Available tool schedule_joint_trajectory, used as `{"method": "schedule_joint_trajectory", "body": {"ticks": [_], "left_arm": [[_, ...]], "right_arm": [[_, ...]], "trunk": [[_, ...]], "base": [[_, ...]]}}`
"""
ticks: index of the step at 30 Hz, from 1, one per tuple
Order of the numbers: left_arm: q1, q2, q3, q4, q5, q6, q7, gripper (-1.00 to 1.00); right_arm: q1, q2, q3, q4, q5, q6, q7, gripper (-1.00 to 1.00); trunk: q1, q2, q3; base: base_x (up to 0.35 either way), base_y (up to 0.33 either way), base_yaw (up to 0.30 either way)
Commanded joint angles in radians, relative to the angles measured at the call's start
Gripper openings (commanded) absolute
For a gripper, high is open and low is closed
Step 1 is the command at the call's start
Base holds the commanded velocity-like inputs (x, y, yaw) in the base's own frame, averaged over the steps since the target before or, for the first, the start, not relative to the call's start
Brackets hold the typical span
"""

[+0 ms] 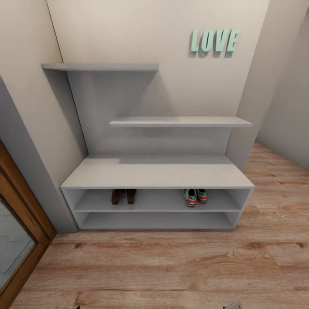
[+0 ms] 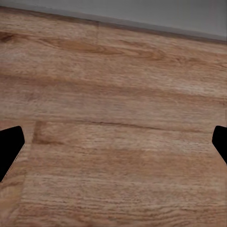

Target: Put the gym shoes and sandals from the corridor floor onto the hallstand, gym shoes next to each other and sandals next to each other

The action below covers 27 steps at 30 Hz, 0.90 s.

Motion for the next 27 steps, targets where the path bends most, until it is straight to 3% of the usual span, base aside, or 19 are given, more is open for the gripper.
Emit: {"method": "schedule_joint_trajectory", "body": {"ticks": [1, 27], "left_arm": [[-0.001, -0.001, 0.007, 0.001, -0.008, -0.004, 0.000, 1.00], [-0.001, -0.003, 0.005, 0.001, -0.010, -0.005, 0.028, 1.00]], "right_arm": [[0.000, 0.000, -0.005, 0.001, 0.007, -0.003, 0.001, 1.00], [0.000, 0.008, -0.004, 0.017, 0.010, -0.003, 0.002, 1.00]], "trunk": [[-0.004, 0.007, 0.002], [-0.104, 0.189, 0.084]], "base": [[0.000, 0.000, 0.000], [0.000, 0.000, 0.000]]}}
